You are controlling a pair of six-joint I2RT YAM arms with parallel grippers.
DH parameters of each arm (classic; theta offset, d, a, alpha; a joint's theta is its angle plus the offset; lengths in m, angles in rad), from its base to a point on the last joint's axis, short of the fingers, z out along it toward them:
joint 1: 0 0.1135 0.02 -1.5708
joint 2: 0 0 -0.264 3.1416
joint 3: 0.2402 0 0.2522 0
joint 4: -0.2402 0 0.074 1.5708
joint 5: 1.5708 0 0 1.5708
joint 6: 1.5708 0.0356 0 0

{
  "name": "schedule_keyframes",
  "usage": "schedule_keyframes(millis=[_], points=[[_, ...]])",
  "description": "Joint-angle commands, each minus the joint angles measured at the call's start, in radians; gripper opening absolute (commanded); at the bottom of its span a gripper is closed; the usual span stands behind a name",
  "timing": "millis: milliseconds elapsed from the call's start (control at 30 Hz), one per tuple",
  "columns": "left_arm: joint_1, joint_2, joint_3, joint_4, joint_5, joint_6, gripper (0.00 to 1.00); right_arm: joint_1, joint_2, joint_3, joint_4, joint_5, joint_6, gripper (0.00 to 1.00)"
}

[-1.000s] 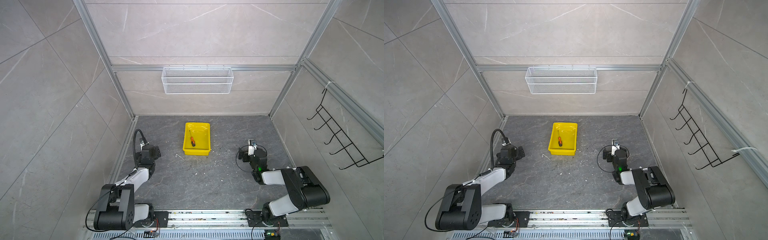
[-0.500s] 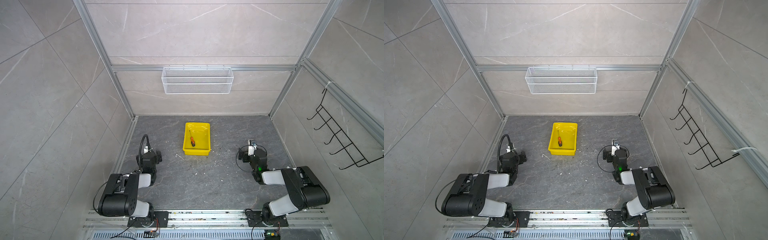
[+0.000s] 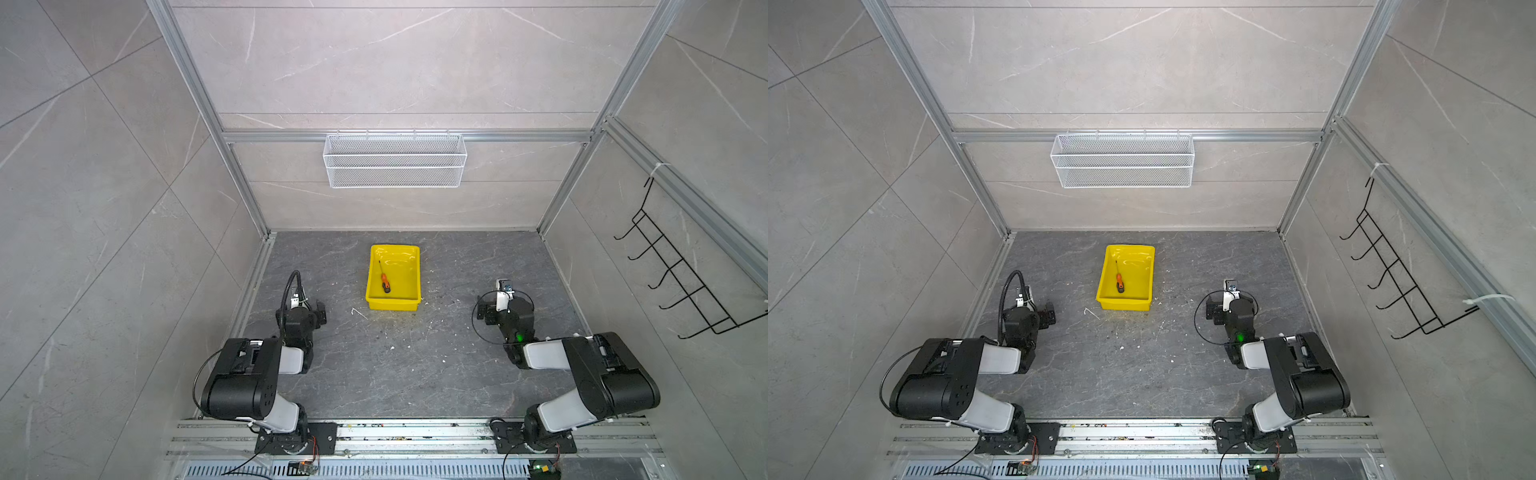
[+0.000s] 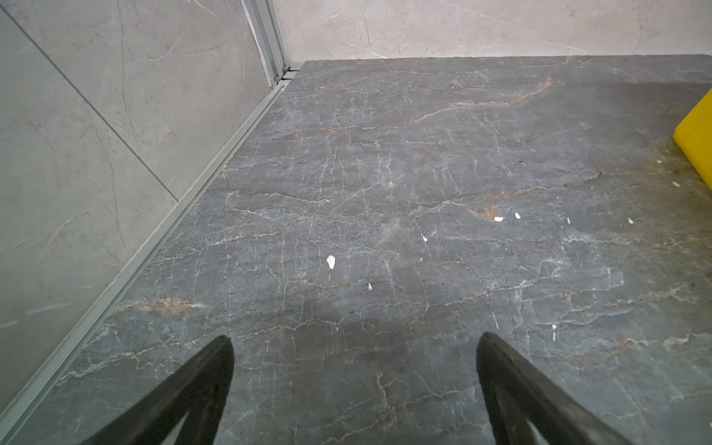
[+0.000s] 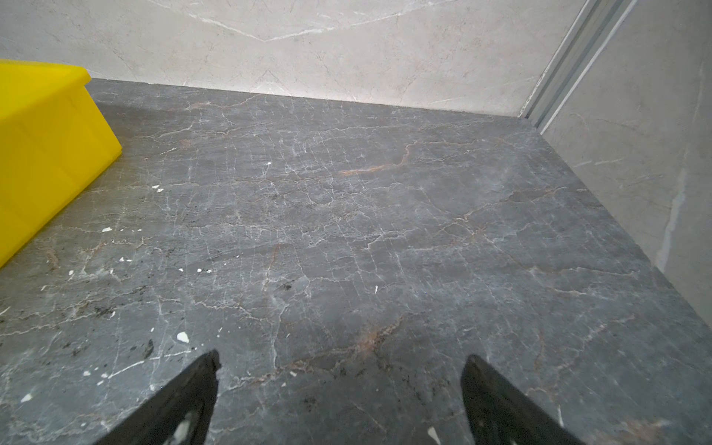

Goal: Put the screwdriver in the bin

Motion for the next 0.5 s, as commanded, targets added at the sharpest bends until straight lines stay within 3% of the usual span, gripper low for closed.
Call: schedule_keyframes(millis=[0, 467], points=[[0.015, -0.013, 0.032, -0.003, 0.04, 0.003, 1.0, -0.005, -0.012, 0.02, -0.004, -0.01, 0.02, 0.99], [0.021, -0.012, 0.035, -0.007, 0.05, 0.0, 1.0, -0.023, -0.012, 0.033, -0.027, -0.053, 0.024, 0.99]])
